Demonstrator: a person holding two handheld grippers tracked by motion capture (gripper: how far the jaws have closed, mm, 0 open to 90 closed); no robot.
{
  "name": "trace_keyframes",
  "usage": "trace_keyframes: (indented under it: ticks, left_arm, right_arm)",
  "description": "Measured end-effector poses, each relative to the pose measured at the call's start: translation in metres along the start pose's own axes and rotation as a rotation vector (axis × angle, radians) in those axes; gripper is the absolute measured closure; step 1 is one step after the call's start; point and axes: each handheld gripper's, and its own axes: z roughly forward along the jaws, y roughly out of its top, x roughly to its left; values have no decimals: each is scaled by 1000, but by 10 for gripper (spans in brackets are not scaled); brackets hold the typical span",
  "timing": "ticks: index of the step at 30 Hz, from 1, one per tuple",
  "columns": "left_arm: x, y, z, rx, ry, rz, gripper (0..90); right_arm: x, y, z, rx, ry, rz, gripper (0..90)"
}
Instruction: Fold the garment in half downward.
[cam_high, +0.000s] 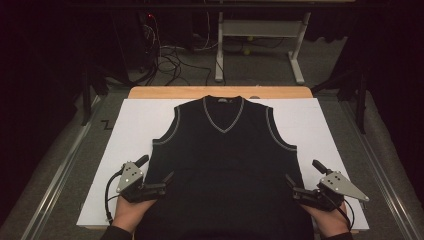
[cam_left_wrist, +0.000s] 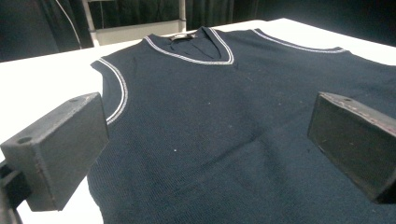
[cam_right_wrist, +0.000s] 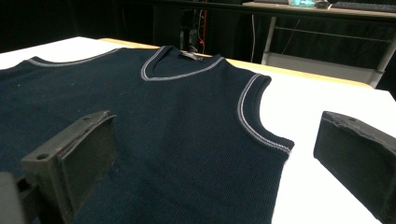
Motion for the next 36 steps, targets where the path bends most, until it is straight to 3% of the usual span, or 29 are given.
trace_keyframes:
  ticks: [2,12,17,36]
  left_arm:
    - [0,-1,1,-2,-5,11,0]
    - [5,-1,5,3,-37,-34,0]
    - [8,-3,7,24,-34,-36,0]
    - [13,0,0,-4,-33,-54,0]
  right_arm:
    - [1,0,-1,1,8,0,0]
    - [-1,-1,1,2,18,0,0]
    - [-1,-1,1,5,21,0,0]
    - [1,1,4,23,27,-19,0]
